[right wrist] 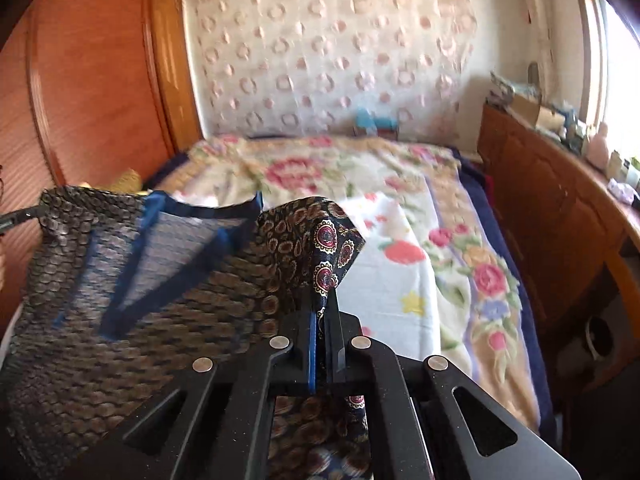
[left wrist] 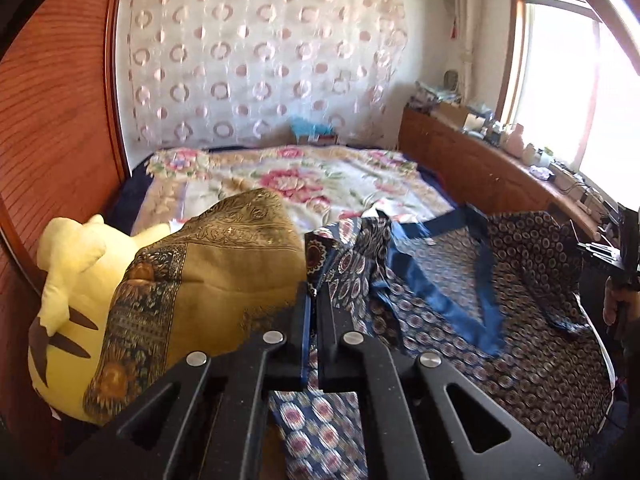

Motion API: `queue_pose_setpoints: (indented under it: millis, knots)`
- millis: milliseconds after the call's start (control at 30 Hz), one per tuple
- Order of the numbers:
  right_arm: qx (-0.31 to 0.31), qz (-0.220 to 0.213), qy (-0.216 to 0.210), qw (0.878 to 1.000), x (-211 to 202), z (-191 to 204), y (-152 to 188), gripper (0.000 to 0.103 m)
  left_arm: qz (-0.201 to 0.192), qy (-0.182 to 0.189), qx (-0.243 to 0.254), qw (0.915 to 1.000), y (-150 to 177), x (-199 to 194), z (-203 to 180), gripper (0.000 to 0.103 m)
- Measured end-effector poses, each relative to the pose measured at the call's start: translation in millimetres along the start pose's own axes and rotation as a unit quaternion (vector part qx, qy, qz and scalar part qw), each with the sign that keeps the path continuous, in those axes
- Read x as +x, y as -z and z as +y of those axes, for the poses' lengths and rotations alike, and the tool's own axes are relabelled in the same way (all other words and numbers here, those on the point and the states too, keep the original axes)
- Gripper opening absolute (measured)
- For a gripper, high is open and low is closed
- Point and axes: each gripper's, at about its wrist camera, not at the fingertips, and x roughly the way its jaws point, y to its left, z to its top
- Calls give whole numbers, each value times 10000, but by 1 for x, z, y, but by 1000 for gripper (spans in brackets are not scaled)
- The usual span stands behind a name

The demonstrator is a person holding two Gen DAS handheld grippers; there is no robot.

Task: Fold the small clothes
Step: 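Grasp the folded navy garment with the left tool while the right tool grasps its edge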

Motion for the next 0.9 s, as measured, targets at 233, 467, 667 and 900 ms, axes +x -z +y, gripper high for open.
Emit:
queue_pose_setpoints:
  millis: [233, 467, 667, 900]
  knots:
    - [-78, -328, -132, 9993, -68, 20, 37, 2, -212, 77, -16, 9997, 39, -39, -14, 2]
    - [100, -261, -205, 9994, -110, 23, 97, 2, -282, -134, -154, 9994, 91, -76, -11, 2]
    - [440, -159, -291, 9985, -145, 13, 146, 2, -254, -169, -505, 9983, 134, -113, 3, 2]
    - [455, -137, -163, 9987, -202, -1, 158, 2, -433, -308, -457, 9975, 140, -152, 7, 2]
